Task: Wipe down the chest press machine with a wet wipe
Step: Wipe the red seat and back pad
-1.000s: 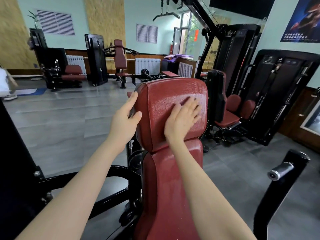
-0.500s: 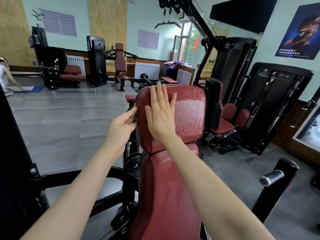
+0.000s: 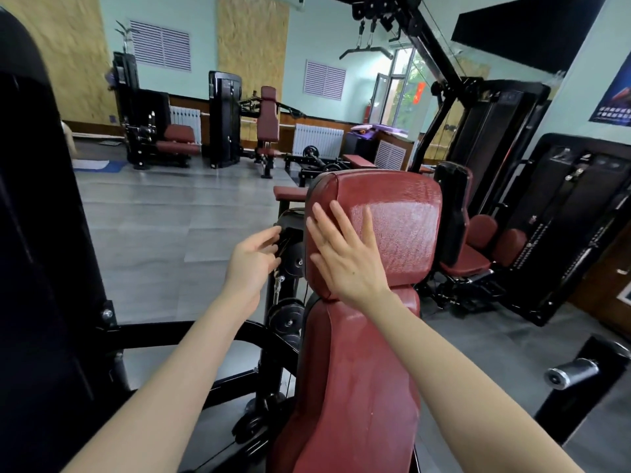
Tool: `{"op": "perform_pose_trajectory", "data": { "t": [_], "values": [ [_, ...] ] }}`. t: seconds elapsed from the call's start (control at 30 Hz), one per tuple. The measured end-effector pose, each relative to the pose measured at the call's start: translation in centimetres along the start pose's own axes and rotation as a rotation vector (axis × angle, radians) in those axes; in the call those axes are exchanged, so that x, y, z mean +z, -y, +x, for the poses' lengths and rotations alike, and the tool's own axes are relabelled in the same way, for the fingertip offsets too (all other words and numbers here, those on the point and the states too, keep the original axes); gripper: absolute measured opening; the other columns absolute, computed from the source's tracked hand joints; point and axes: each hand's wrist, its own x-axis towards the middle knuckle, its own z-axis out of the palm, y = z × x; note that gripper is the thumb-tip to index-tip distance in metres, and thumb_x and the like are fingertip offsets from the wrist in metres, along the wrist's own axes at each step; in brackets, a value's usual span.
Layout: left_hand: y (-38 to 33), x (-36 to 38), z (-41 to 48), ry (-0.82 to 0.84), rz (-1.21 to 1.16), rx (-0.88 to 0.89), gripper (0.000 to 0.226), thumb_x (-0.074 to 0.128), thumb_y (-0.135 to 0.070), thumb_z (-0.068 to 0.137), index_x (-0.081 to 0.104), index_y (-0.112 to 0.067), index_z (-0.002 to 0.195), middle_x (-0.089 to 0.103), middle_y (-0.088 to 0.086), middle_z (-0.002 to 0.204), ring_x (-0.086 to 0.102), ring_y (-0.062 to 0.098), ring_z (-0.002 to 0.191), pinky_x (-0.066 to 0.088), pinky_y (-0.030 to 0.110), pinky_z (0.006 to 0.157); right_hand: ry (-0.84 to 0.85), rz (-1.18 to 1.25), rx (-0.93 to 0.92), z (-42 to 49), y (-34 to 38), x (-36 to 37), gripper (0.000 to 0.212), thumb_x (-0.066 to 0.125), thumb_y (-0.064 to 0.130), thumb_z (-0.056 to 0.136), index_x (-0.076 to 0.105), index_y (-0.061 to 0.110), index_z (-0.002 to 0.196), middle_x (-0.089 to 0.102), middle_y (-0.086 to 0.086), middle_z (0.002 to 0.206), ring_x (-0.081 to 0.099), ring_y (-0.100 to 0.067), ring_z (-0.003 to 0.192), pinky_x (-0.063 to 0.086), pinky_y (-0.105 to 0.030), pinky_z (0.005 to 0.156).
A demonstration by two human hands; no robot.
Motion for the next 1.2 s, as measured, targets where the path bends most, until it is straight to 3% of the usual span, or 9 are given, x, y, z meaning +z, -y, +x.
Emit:
{"op": "perform_pose_trajectory", "data": {
  "t": [0.3, 0.47, 0.57, 0.7, 0.8, 0.9, 1.0, 1.1, 1.2],
  "values": [
    [0.3, -0.4, -1.4, 0.003, 0.024, 0.018, 0.054, 0.031, 0.019, 0.088, 0.058, -0.016, 0.119, 0.058, -0.001, 0.113, 0.053, 0.017, 0.112, 0.047, 0.029, 0.091, -0.038, 0.14, 0.036, -5.0, 3.5, 3.3, 0.054, 0.041, 0.021, 0.094, 0.029, 0.01, 0.145, 0.019, -0.005, 0.154, 0.006, -0.033, 0.144, 0.005, -0.054, 0.116],
    [0.8, -1.2, -2.3, 0.031, 0.121, 0.051, 0.053, 0.036, 0.018, 0.086, 0.06, -0.026, 0.103, 0.059, -0.009, 0.104, 0.052, 0.018, 0.115, 0.045, 0.033, 0.096, 0.007, 0.371, 0.08, -7.9, 3.9, 2.7, 0.074, 0.031, -0.006, 0.07, 0.027, 0.007, 0.143, 0.022, -0.011, 0.152, 0.007, -0.029, 0.145, 0.006, -0.039, 0.12],
    [1.6, -1.0, -2.7, 0.044, 0.226, 0.089, 0.05, 0.043, 0.015, 0.085, 0.059, -0.027, 0.105, 0.06, -0.006, 0.107, 0.053, 0.016, 0.111, 0.043, 0.037, 0.101, -0.061, 0.729, 0.547, -10.6, 4.2, 0.8, 0.078, 0.029, -0.019, 0.077, 0.027, 0.016, 0.147, 0.04, -0.008, 0.145, 0.036, -0.013, 0.133, 0.027, -0.016, 0.11],
    [2.9, 0.0, -3.2, 0.07, 0.366, 0.112, 0.041, 0.05, 0.009, 0.086, 0.061, -0.021, 0.112, 0.06, -0.004, 0.107, 0.055, 0.016, 0.108, 0.044, 0.038, 0.1, -0.169, 0.851, 1.169, -12.7, 4.0, 0.7, 0.029, 0.049, 0.007, 0.096, 0.05, 0.014, 0.124, 0.066, 0.0, 0.087, 0.06, -0.019, 0.073, 0.047, -0.034, 0.069],
    [4.9, 0.6, -3.7, 0.092, 0.442, 0.067, 0.034, 0.057, 0.001, 0.087, 0.061, -0.013, 0.118, 0.061, 0.0, 0.108, 0.057, 0.02, 0.111, 0.044, 0.04, 0.1, -0.222, 0.775, 1.29, -12.1, 2.4, 1.9, 0.014, 0.061, 0.017, 0.089, 0.068, 0.019, 0.102, 0.067, 0.004, 0.085, 0.061, -0.018, 0.079, 0.047, -0.033, 0.077],
    [6.6, 1.0, -4.1, 0.123, 0.494, 0.045, 0.04, 0.061, -0.007, 0.088, 0.056, -0.011, 0.127, 0.058, 0.0, 0.124, 0.053, 0.018, 0.116, 0.041, 0.036, 0.103, -0.265, 0.561, 1.327, -10.9, 0.7, 3.2, 0.013, 0.068, 0.021, 0.083, 0.074, 0.015, 0.094, 0.062, -0.001, 0.09, 0.054, -0.023, 0.087, 0.039, -0.027, 0.078],
    [7.6, 1.5, -4.4, 0.165, 0.428, 0.035, 0.042, 0.058, -0.006, 0.089, 0.054, -0.016, 0.13, 0.057, -0.01, 0.123, 0.056, 0.004, 0.106, 0.044, 0.024, 0.093, -0.315, 0.672, 1.293, -9.6, 2.8, 3.6, 0.013, 0.064, 0.013, 0.088, 0.071, 0.003, 0.083, 0.061, -0.007, 0.079, 0.058, -0.026, 0.079, 0.04, -0.027, 0.073],
    [8.1, 2.2, -4.6, 0.221, 0.338, 0.032, 0.038, 0.057, -0.004, 0.09, 0.059, -0.021, 0.124, 0.066, -0.014, 0.109, 0.06, -0.006, 0.088, 0.045, 0.013, 0.079, -0.318, 0.713, 0.961, -9.4, 8.1, 3.2, 0.012, 0.058, 0.006, 0.086, 0.069, 0.006, 0.081, 0.061, -0.007, 0.074, 0.057, -0.024, 0.07, 0.041, -0.029, 0.066],
    [8.2, 2.6, -4.8, 0.213, 0.277, -0.009, 0.037, 0.057, -0.004, 0.09, 0.059, -0.025, 0.12, 0.067, -0.009, 0.103, 0.064, 0.0, 0.093, 0.049, 0.015, 0.085, -0.318, 0.725, 0.696, -10.4, 10.3, 3.5, 0.018, 0.051, 0.003, 0.089, 0.068, 0.002, 0.082, 0.055, -0.006, 0.07, 0.05, -0.021, 0.063, 0.041, -0.027, 0.059]
  ]
}}
